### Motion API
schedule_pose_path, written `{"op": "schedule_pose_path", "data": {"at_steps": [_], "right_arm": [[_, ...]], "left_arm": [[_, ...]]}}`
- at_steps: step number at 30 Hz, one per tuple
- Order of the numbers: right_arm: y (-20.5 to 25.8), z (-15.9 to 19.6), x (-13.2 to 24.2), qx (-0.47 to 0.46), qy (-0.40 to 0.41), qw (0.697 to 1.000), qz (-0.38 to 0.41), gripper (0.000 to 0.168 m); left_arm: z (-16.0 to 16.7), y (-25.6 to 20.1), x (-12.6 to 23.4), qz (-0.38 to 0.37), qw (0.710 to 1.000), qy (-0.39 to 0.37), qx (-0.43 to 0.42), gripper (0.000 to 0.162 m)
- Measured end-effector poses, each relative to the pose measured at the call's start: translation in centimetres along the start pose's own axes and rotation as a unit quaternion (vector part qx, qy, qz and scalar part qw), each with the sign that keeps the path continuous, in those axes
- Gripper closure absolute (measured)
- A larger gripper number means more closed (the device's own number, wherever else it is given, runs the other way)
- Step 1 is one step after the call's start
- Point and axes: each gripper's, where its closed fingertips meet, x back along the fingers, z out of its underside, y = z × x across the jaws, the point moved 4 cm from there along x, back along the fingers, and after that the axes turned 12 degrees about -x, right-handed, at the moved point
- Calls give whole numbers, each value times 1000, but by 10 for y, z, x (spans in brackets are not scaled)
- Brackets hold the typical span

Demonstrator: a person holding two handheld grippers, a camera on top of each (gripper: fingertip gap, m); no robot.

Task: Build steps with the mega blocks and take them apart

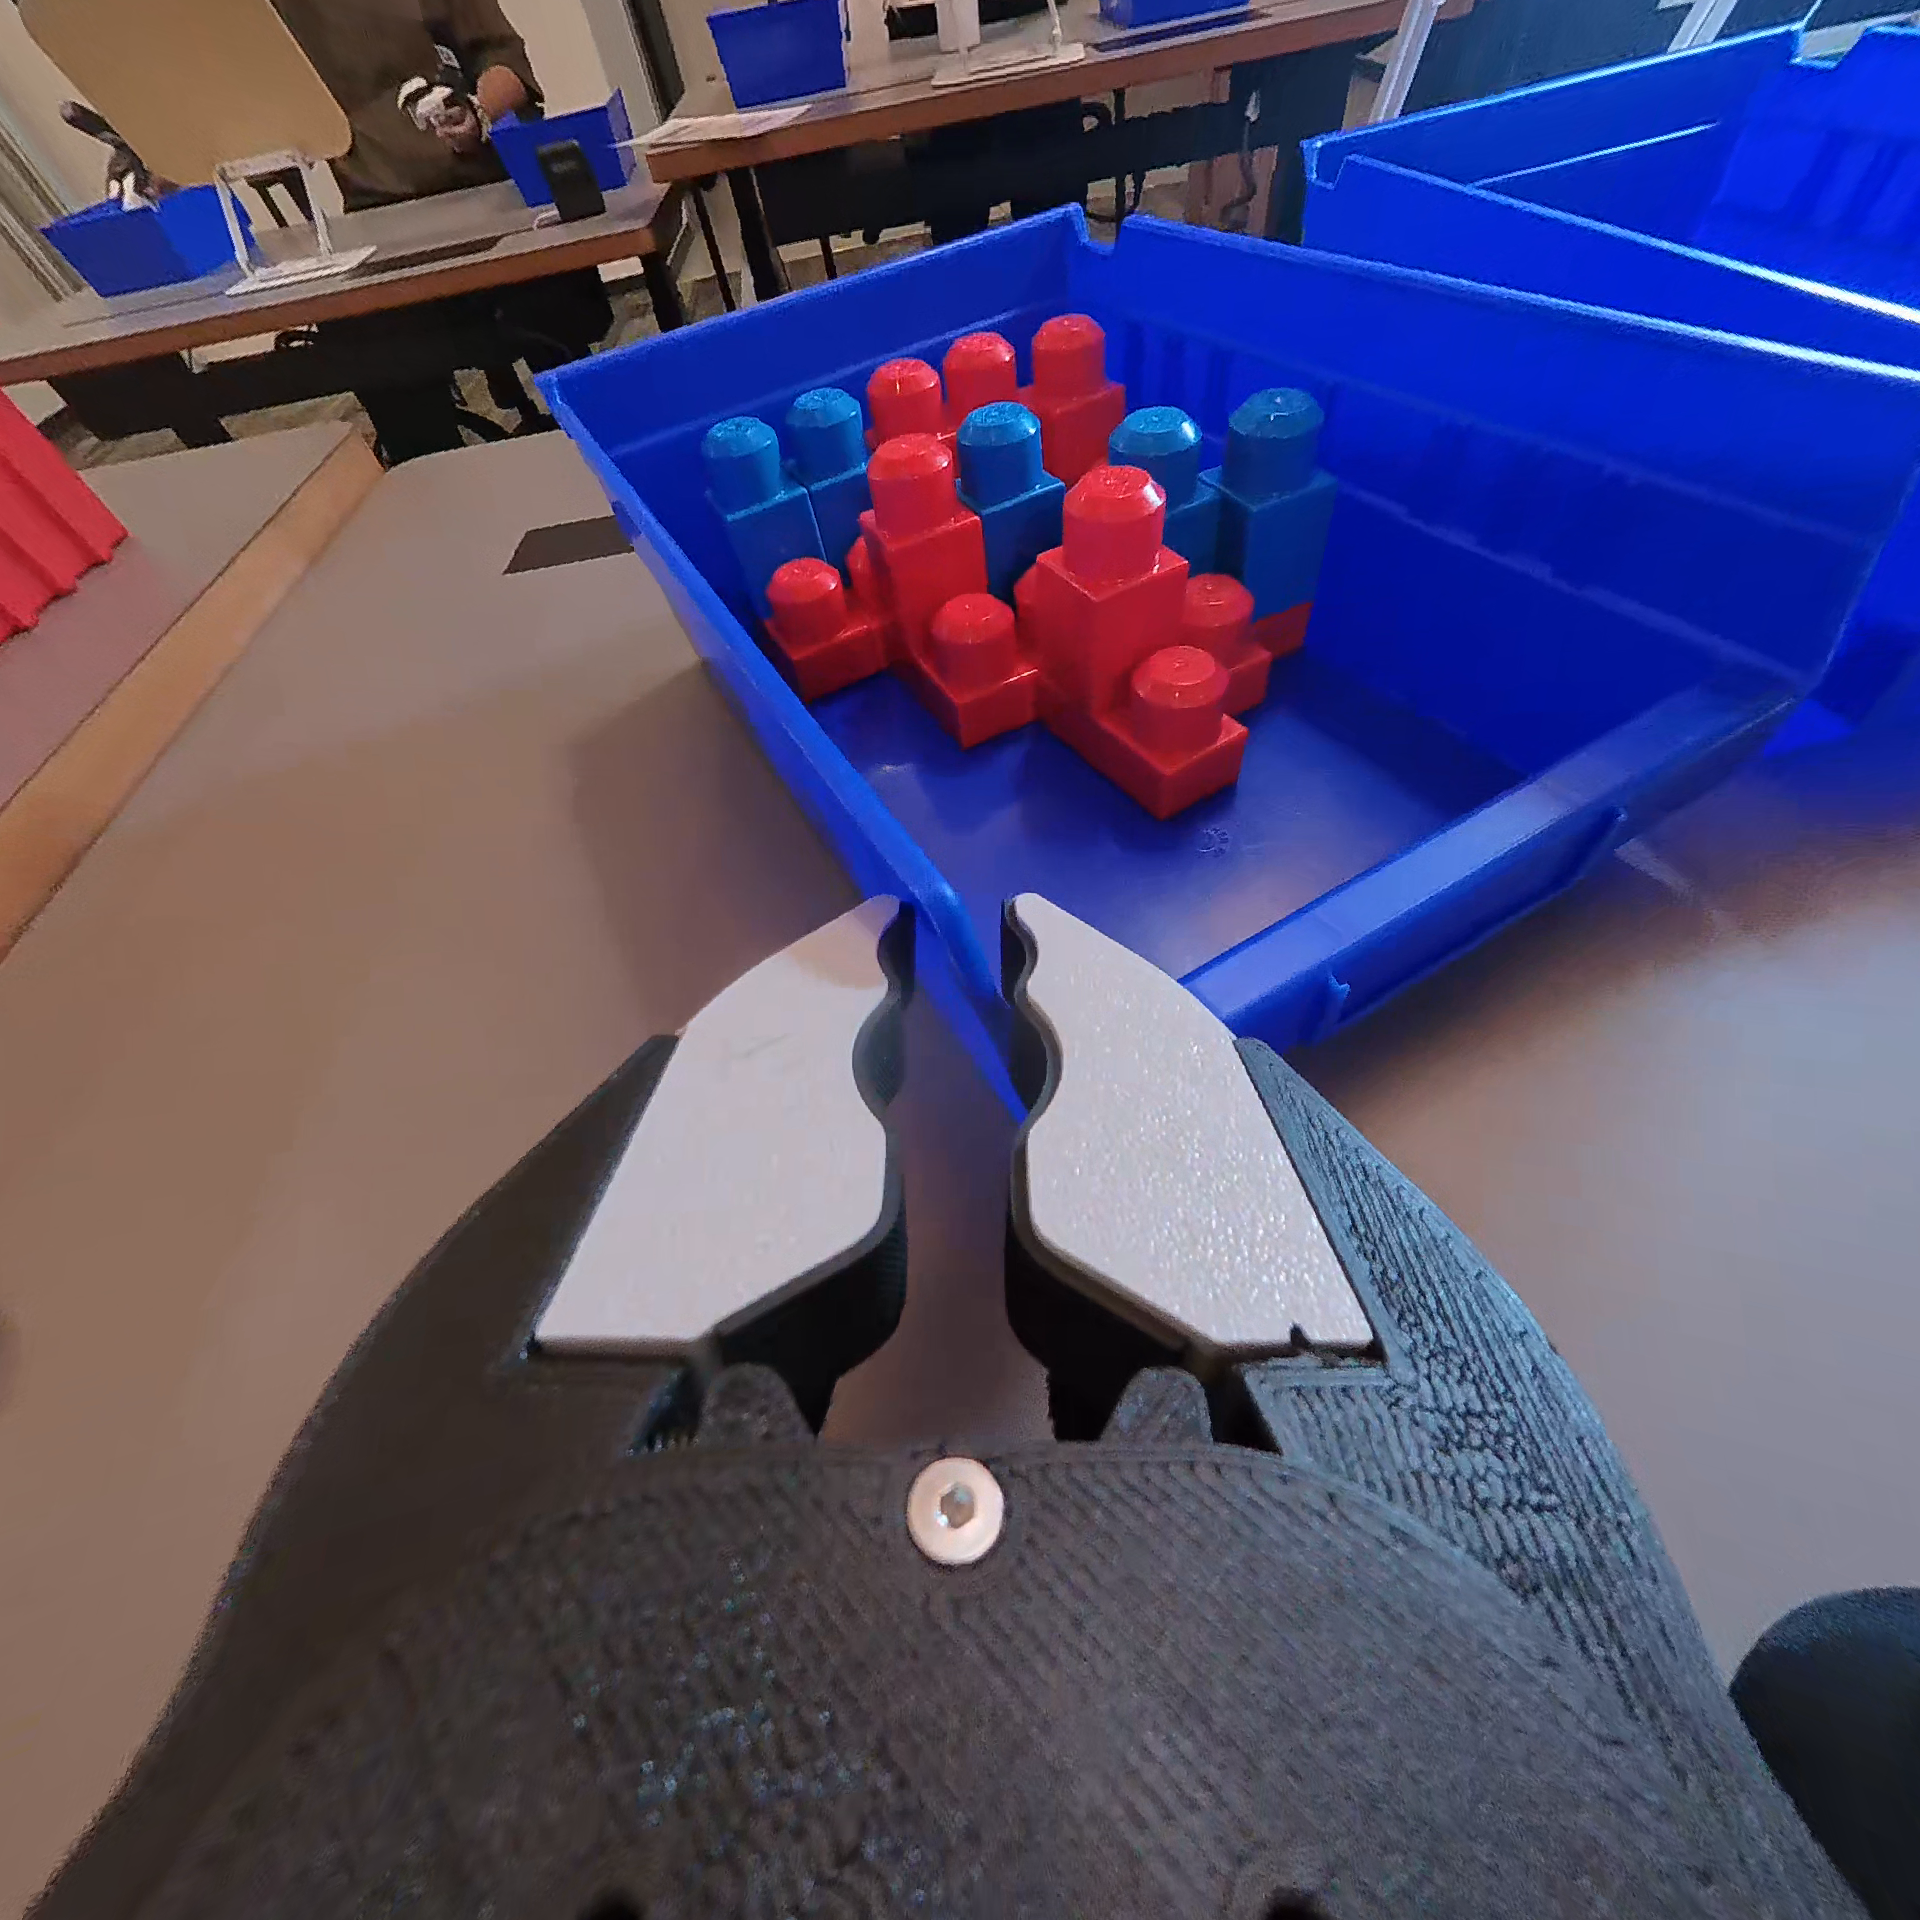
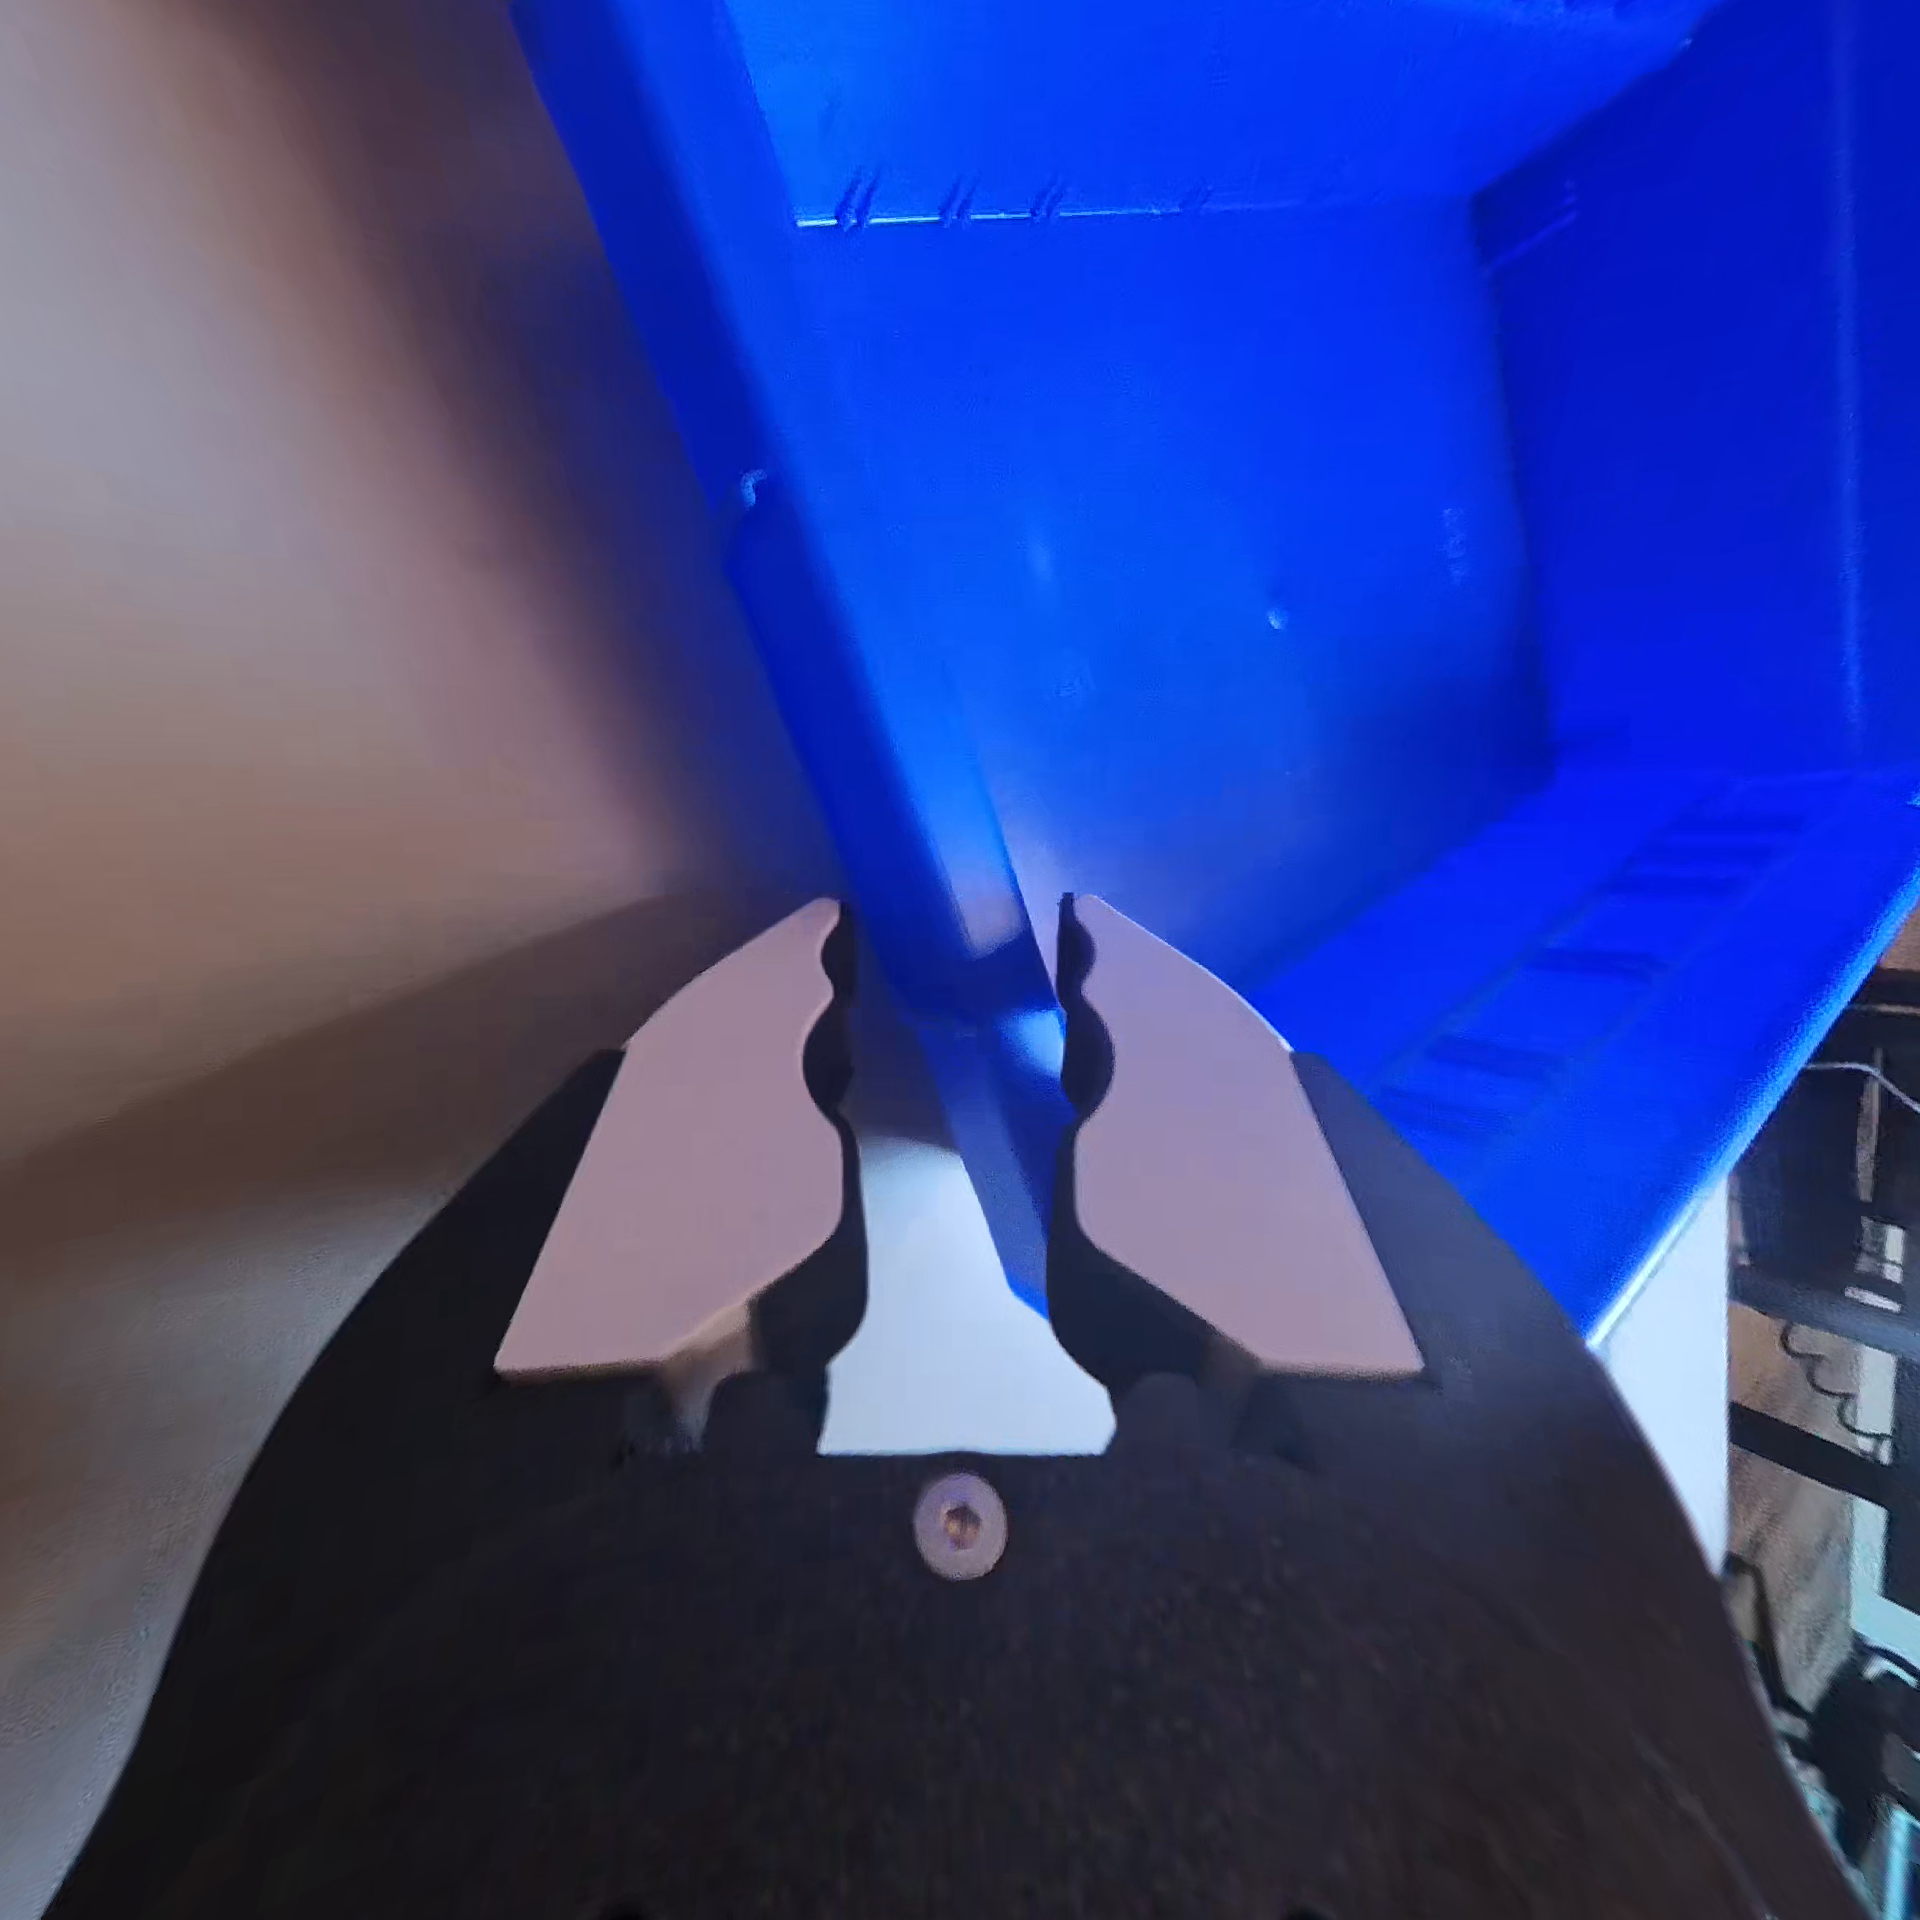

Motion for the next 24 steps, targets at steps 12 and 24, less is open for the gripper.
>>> {"op": "schedule_pose_path", "data": {"at_steps": [12,24], "right_arm": [[3,48,34,-26,36,999,9,132],[-28,135,75,-102,69,989,78,133]], "left_arm": [[-13,10,18,-39,999,-35,-10,127],[-95,-76,20,190,953,-8,-236,114]]}}
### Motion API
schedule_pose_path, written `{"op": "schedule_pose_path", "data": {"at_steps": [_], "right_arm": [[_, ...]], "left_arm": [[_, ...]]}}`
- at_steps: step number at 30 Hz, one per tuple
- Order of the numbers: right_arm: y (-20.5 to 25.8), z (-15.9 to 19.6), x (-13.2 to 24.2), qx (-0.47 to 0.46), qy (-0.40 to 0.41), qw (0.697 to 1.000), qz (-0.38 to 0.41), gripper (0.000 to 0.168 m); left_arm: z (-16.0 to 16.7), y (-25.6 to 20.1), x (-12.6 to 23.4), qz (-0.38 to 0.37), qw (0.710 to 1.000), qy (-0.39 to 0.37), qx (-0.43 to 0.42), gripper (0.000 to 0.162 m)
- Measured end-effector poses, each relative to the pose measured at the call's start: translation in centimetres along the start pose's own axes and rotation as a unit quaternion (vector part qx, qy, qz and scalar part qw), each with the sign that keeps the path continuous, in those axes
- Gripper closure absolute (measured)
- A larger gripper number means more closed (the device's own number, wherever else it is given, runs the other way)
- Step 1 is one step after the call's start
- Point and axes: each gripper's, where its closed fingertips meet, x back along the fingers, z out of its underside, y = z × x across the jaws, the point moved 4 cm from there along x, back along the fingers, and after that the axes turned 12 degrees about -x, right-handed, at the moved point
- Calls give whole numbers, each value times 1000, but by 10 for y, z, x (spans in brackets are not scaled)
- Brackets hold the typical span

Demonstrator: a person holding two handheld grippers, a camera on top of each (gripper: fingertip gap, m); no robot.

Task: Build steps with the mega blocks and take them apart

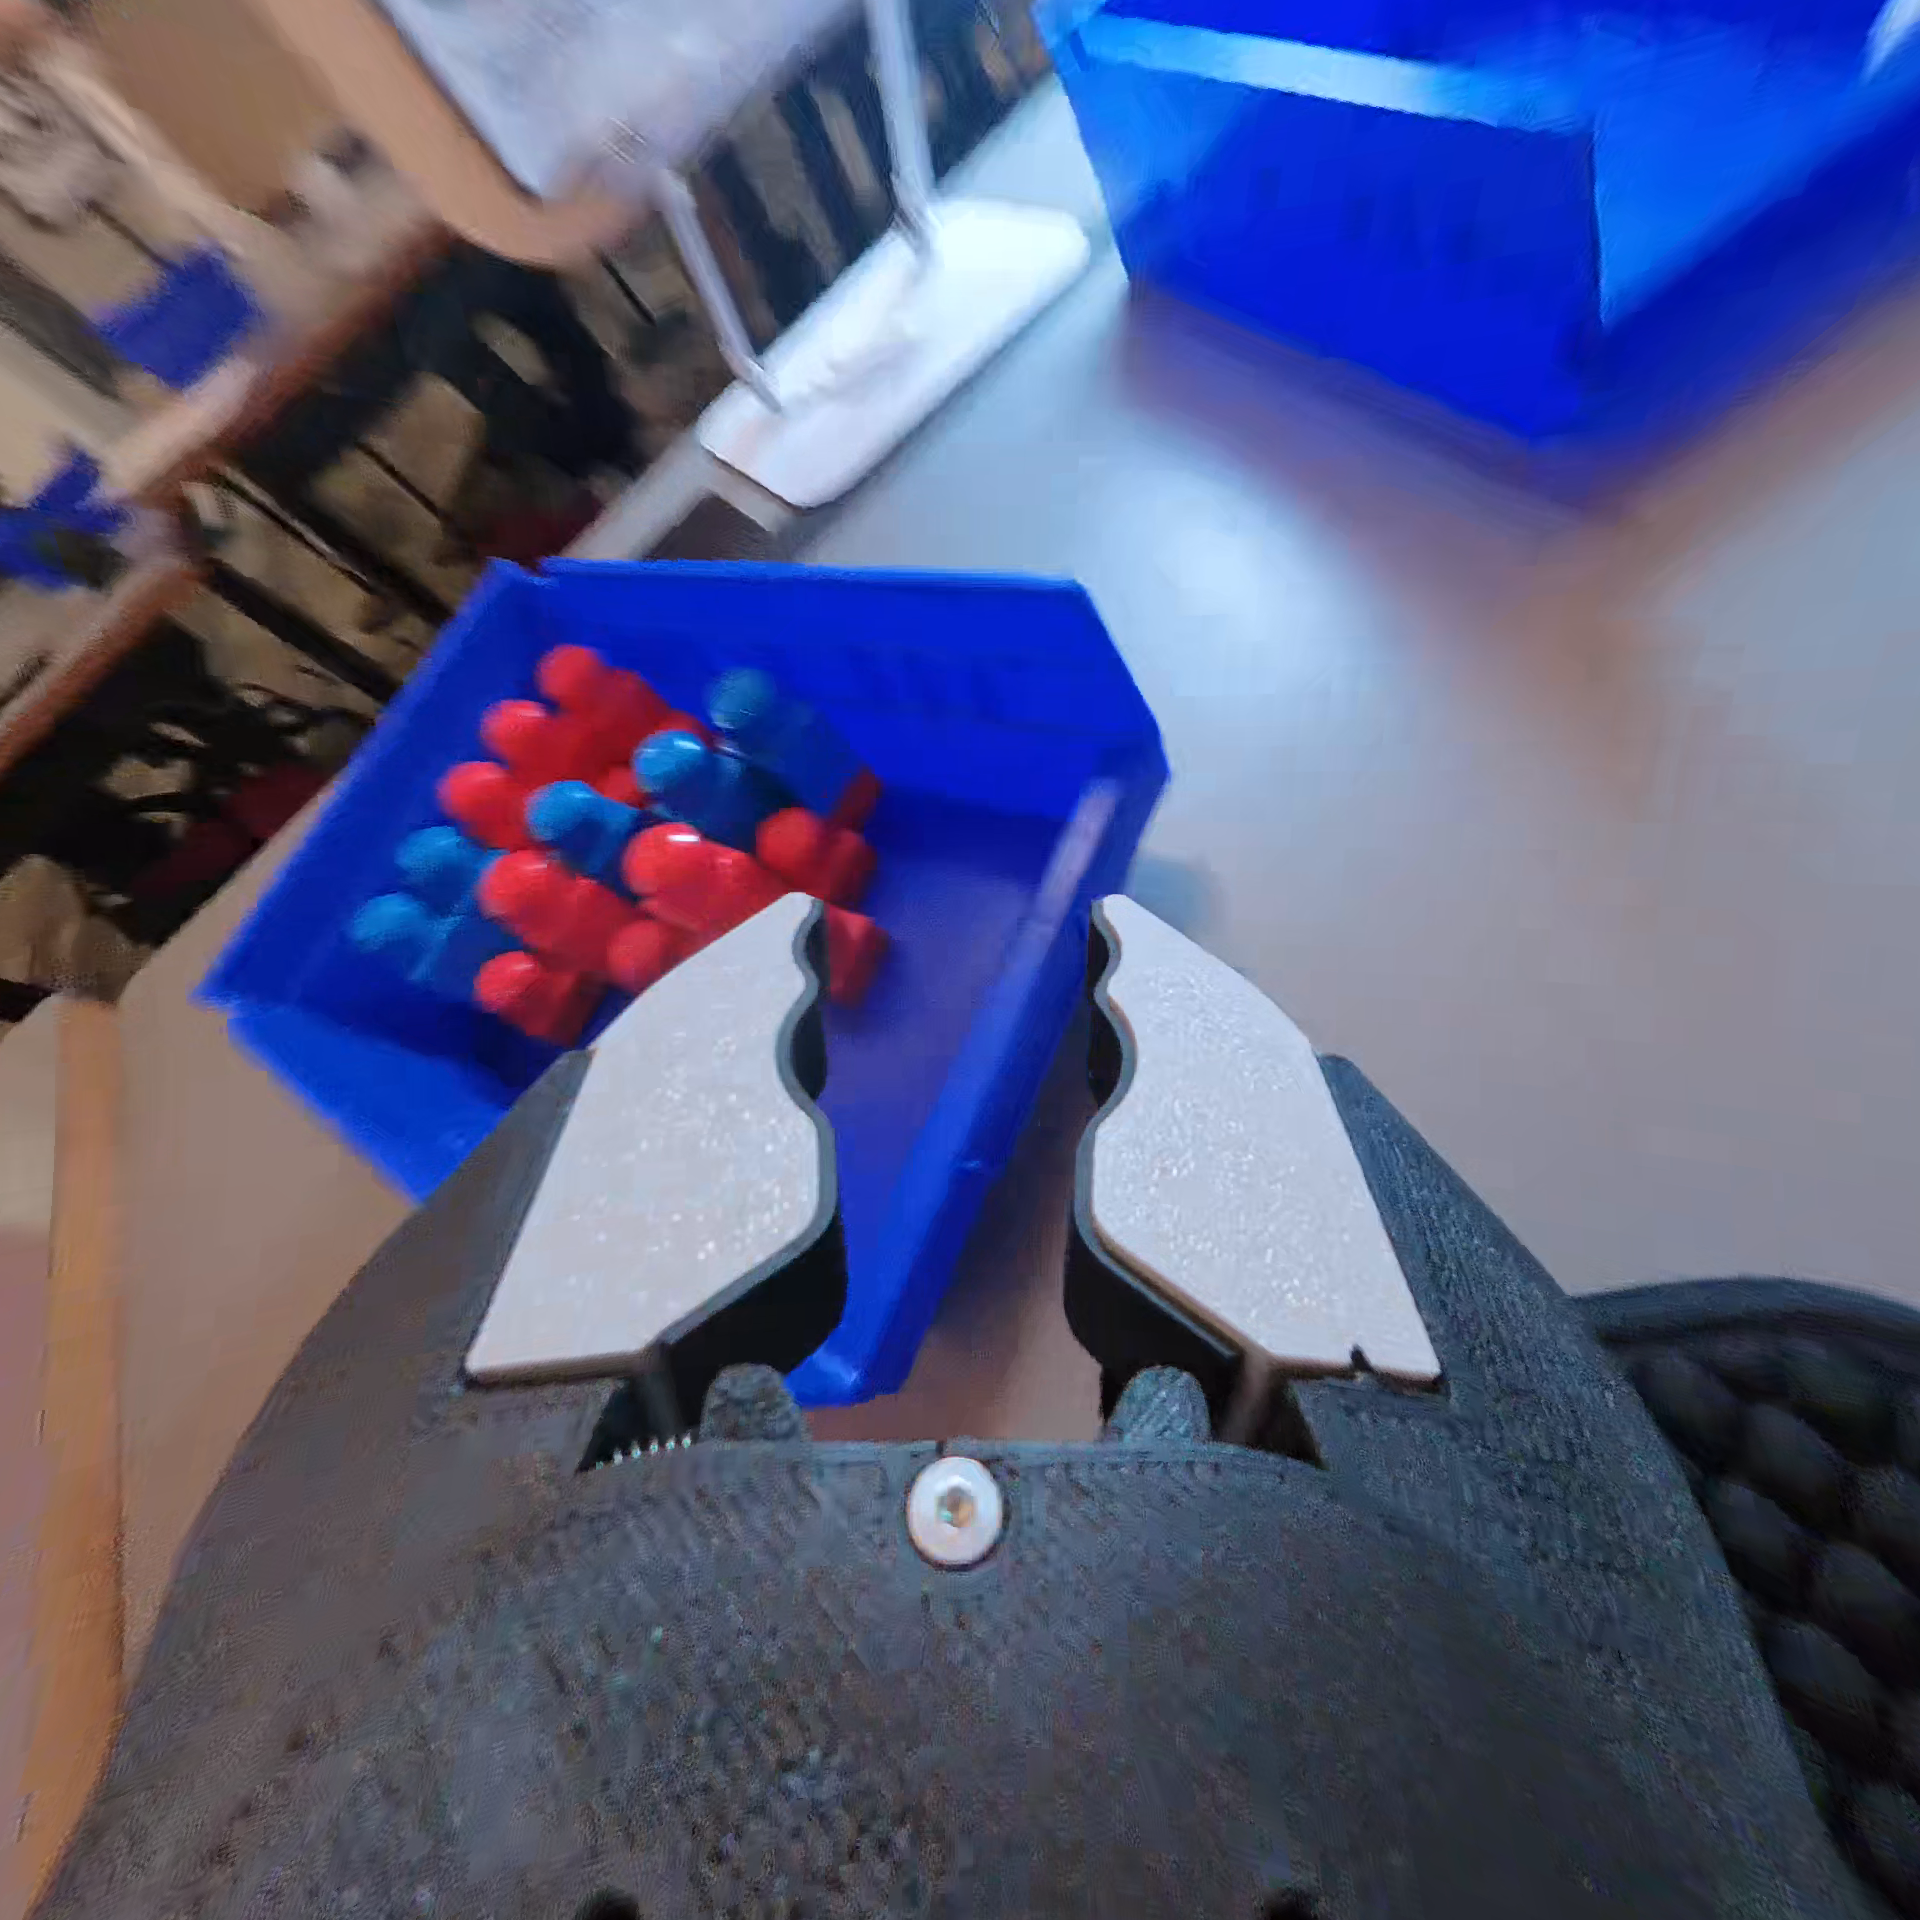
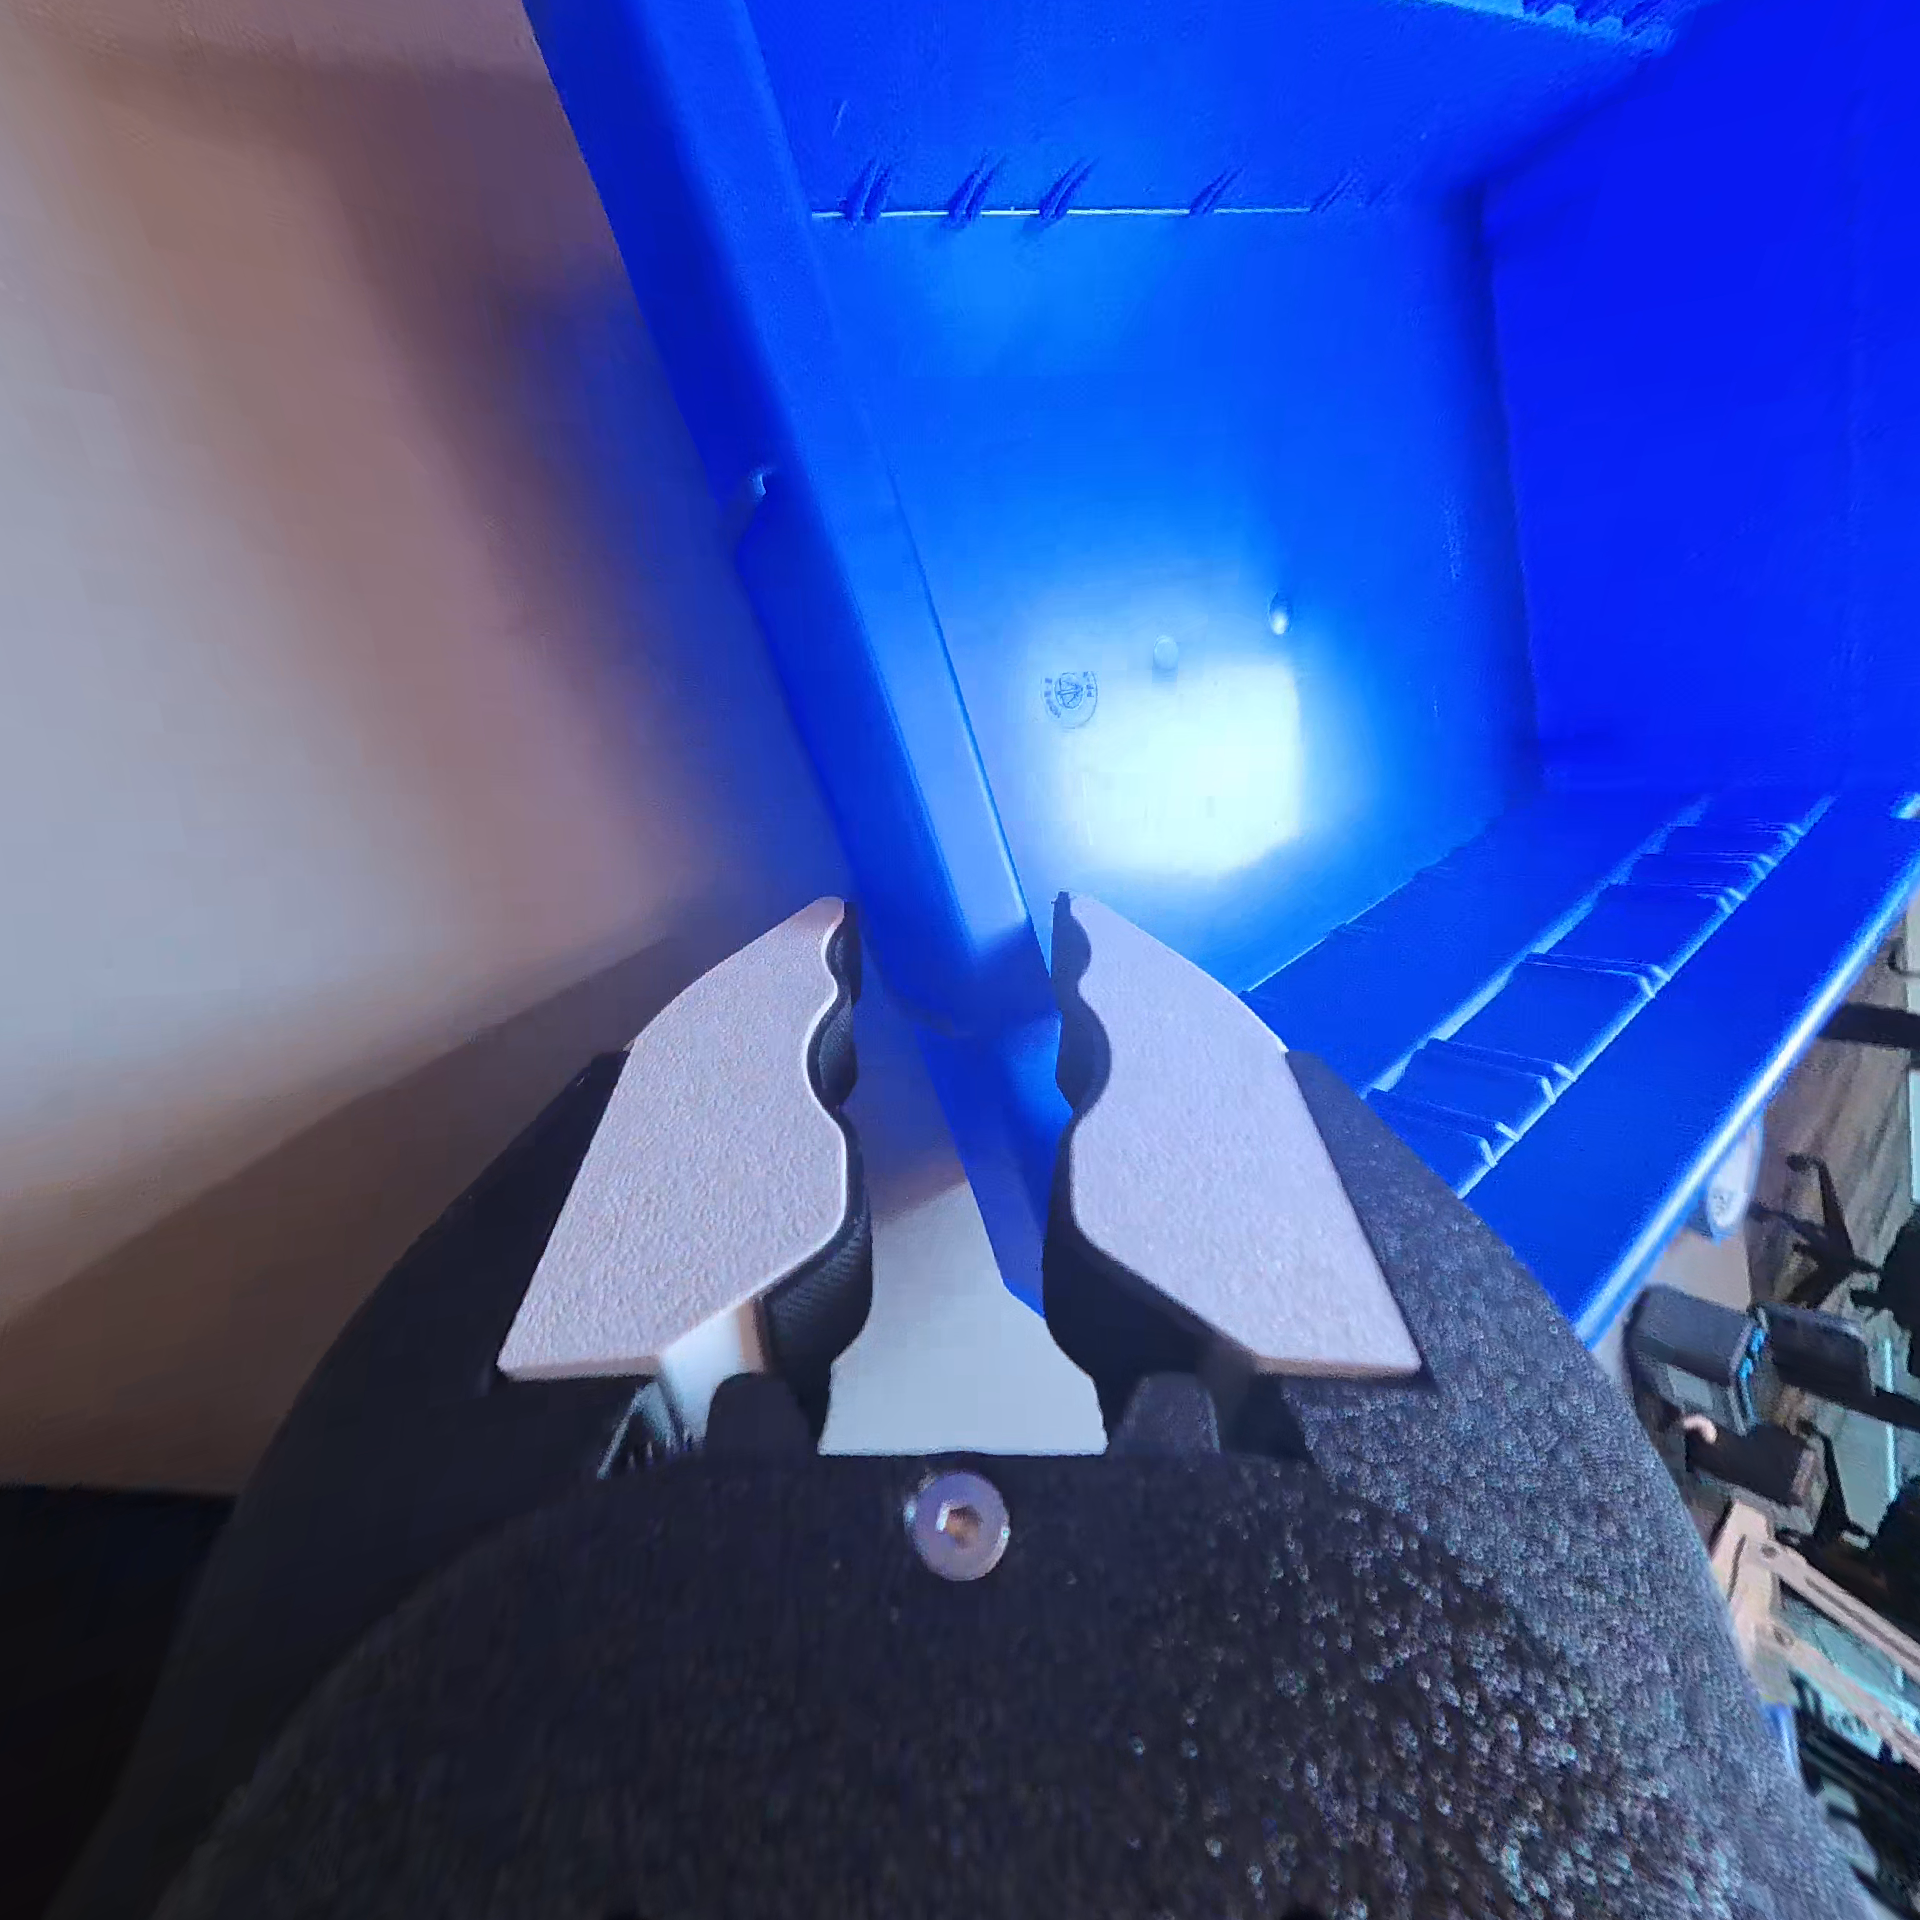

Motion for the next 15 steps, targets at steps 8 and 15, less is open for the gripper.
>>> {"op": "schedule_pose_path", "data": {"at_steps": [8,15], "right_arm": [[-37,22,-8,-26,9,999,42,133],[-46,25,-12,-6,0,999,42,133]], "left_arm": [[35,-17,-87,85,975,185,-94,99],[52,-34,-108,148,959,216,-108,122]]}}
